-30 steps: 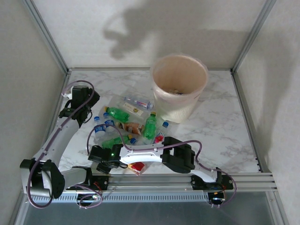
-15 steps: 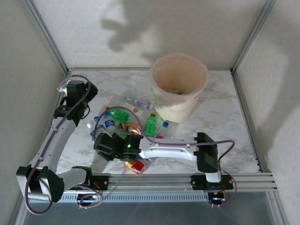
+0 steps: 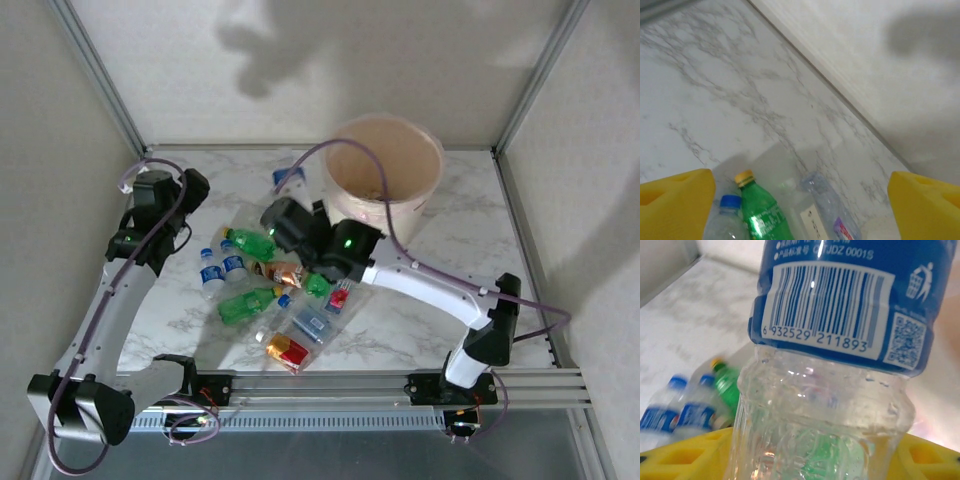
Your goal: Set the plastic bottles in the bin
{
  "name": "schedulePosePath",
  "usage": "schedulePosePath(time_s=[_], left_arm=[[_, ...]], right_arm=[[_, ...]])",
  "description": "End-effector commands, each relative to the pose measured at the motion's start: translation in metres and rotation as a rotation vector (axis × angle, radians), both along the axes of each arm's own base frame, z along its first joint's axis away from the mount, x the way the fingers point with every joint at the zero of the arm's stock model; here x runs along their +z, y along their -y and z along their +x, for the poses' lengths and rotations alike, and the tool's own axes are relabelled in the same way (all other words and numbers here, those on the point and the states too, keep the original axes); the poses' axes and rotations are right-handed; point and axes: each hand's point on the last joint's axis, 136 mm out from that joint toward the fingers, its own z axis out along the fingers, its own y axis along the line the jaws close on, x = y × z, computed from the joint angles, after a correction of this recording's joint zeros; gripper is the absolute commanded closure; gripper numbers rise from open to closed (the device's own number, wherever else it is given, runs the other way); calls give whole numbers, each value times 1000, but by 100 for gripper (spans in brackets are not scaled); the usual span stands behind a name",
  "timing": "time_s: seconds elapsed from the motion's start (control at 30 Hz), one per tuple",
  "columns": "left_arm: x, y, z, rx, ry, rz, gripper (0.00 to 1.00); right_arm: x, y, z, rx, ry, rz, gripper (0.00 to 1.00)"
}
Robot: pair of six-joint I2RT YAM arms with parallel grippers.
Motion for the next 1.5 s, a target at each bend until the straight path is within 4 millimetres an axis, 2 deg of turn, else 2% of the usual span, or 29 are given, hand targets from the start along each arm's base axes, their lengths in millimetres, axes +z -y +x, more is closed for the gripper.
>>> schedulePosePath(time_s=[0.0,0.13,0.23,0.37,0.47,0.53,0.6,0.77,0.83,0.93,1.03,1.17,1.27,1.4,1.47], left_arm=[[-19,30,-4,-107,-35,-36,12],[-35,72,-4,-281,-79,-28,14],[-39,102,-9,-396,-93,20,14],[-45,130,-18,-486,-110,51,14],[-50,138,-23,-494,-126,74,14],[-55,139,-25,-491,-137,81,14],[-59,138,-25,-481,-146,82,14],[-66,132,-25,-449,-159,96,14],[-67,131,-24,-445,-159,96,14],[-71,130,-24,-436,-163,99,14],[-72,125,-24,-414,-164,113,14],[-70,113,-24,-368,-155,130,14],[-71,98,-24,-310,-161,134,13],[-83,69,-25,-215,-196,110,13],[-86,60,-26,-194,-198,87,14]], right_arm=[[41,56,34,-168,39,85,43],[34,98,67,-263,-22,121,43],[23,123,83,-315,-65,146,43],[14,147,99,-357,-100,183,42],[12,161,107,-386,-107,188,31],[16,163,107,-383,-101,190,20],[22,164,105,-379,-91,196,14],[42,164,93,-355,-66,195,11],[48,155,81,-321,-51,179,11],[53,120,51,-206,-33,143,11],[43,74,9,-46,-41,97,11],[-1,18,-50,157,-134,72,12],[-45,-17,-99,309,-222,70,14],[-105,-45,-153,446,-362,44,16],[-133,-53,-178,501,-419,-2,16]])
